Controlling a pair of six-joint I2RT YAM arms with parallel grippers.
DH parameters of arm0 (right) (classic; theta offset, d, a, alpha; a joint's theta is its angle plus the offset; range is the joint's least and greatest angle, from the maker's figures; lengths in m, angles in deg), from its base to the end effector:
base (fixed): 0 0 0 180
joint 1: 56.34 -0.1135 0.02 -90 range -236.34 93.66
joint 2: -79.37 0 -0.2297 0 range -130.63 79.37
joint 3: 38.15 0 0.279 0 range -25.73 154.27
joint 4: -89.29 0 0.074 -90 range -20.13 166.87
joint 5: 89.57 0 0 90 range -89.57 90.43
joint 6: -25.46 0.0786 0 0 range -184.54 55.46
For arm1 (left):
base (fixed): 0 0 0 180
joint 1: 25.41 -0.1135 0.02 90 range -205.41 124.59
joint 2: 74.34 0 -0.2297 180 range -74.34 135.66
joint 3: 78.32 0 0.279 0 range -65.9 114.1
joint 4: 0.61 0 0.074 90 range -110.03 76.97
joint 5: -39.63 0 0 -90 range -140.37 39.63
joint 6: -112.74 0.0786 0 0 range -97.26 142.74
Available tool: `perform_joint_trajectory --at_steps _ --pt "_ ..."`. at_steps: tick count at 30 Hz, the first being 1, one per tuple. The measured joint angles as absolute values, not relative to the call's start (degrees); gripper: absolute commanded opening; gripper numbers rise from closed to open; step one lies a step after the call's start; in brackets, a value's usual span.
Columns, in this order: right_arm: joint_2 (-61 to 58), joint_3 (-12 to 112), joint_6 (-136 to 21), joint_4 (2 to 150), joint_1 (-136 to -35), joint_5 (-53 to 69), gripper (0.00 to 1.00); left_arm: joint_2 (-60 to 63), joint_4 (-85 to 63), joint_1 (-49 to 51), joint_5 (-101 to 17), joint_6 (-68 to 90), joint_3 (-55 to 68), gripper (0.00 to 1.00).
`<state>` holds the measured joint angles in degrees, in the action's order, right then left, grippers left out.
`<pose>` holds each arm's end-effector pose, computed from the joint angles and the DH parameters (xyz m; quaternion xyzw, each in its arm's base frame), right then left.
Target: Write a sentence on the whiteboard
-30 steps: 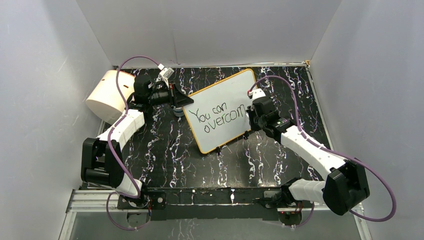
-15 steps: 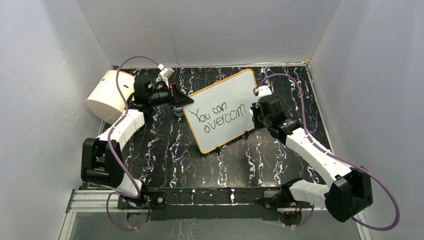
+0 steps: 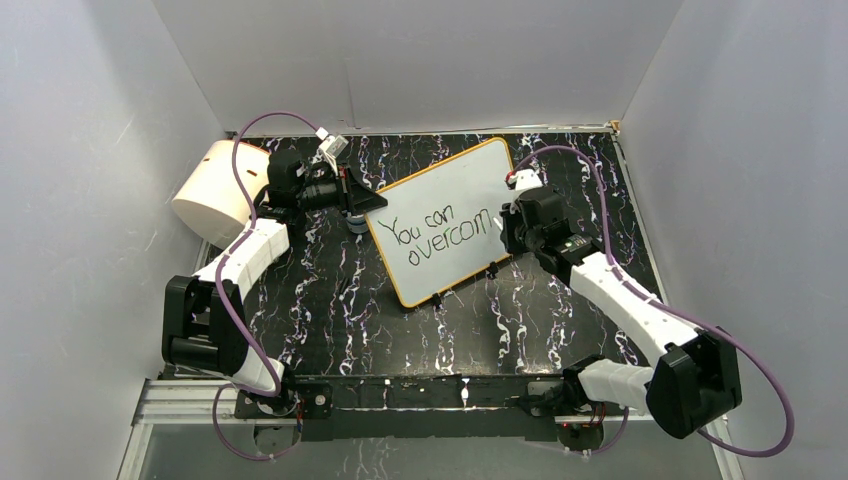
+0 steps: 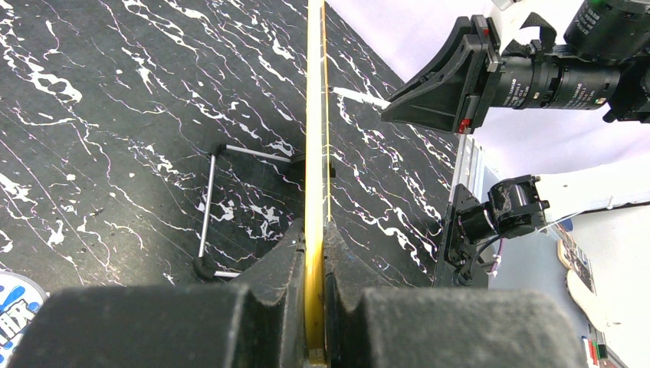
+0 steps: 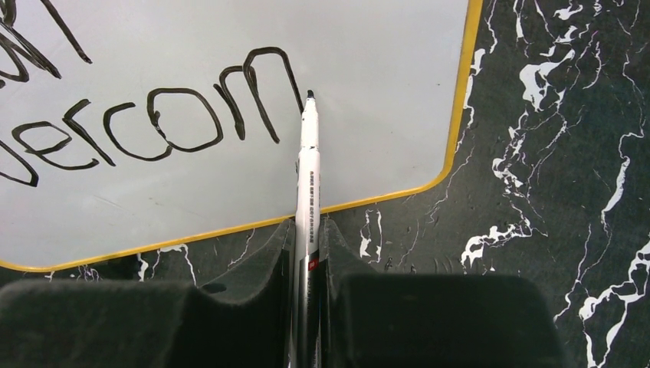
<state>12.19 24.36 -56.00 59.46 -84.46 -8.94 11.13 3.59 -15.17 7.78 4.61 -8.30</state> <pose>0.3005 0.1461 0.2167 -0.1125 0.8757 0.0773 0.4632 0.3660 -0.1340 0.2456 0.2611 0.6952 -0.5001 0.4455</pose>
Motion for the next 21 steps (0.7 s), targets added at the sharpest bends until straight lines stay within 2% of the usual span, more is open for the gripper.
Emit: perform_joint_trajectory --at_steps 21 --pt "10.18 24.42 -56.27 60.56 -82.04 -9.05 0.00 11.13 3.50 -15.17 7.80 4.72 -8.28 0.00"
